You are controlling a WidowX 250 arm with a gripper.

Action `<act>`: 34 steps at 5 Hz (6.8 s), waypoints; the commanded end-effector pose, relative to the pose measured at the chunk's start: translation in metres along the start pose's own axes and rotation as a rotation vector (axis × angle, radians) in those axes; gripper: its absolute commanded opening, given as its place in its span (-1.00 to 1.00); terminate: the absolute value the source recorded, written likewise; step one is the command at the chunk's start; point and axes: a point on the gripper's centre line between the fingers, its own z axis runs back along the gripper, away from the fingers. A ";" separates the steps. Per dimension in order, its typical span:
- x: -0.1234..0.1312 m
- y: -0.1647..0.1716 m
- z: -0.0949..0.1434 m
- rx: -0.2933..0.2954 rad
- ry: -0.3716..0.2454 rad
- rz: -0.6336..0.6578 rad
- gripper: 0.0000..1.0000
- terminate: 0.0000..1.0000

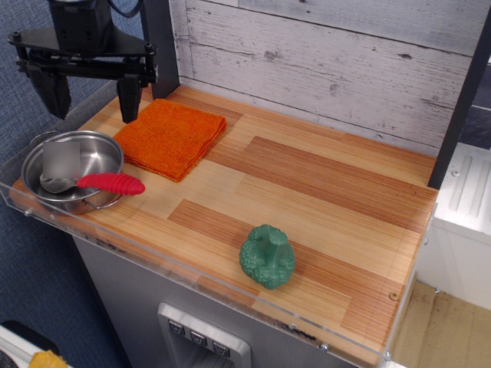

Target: Place the green pepper to the right of the orange towel

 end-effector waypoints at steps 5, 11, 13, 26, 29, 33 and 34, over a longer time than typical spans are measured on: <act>-0.053 -0.129 0.020 -0.073 -0.045 -0.313 1.00 -1.00; -0.094 -0.152 -0.040 -0.074 0.056 -0.345 1.00 -1.00; -0.095 -0.148 -0.045 -0.066 0.070 -0.336 1.00 -1.00; 0.045 -0.165 -0.052 -0.149 -0.200 -0.262 -1.00 -1.00; 0.049 -0.168 -0.063 -0.163 -0.234 -0.206 -1.00 -1.00; 0.057 -0.165 -0.044 -0.117 -0.273 -0.194 1.00 -1.00; 0.060 -0.162 -0.038 -0.119 -0.286 -0.178 1.00 -1.00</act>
